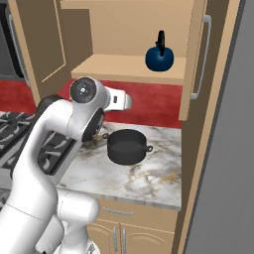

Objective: Pick the kettle from the cabinet and place it on a stove burner. Then pick the pot from the counter and place it on another stove burner. Finally, turn both burners on.

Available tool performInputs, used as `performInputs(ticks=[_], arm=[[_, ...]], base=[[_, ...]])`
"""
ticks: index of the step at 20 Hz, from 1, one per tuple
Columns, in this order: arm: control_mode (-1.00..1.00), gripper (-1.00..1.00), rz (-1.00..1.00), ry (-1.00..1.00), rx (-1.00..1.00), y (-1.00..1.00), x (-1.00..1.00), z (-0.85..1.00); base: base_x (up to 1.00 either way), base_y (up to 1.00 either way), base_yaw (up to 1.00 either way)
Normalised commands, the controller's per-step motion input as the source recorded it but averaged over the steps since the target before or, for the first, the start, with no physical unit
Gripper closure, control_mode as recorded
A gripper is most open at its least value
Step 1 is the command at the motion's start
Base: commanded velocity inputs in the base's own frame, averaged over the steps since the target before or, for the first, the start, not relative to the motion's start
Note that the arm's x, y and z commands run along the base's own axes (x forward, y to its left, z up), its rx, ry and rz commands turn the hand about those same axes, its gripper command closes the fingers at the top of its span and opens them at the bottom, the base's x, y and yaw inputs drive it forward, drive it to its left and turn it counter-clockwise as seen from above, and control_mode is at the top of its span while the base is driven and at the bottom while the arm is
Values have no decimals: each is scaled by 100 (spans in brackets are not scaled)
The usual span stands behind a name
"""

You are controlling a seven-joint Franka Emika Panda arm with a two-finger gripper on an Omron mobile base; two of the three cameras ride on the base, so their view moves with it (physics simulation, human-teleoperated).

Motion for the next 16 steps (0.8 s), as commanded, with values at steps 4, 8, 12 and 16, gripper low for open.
performInputs(ticks=[4,8,12,16], arm=[[-100,-100,0,-16,0,-11,-5,29],[-100,-100,0,-12,0,-5,0,26],[-100,-100,0,-7,0,-3,0,25],[-100,-100,0,-2,0,0,1,24]], base=[[0,0,0],[0,0,0],[0,0,0],[0,0,0]])
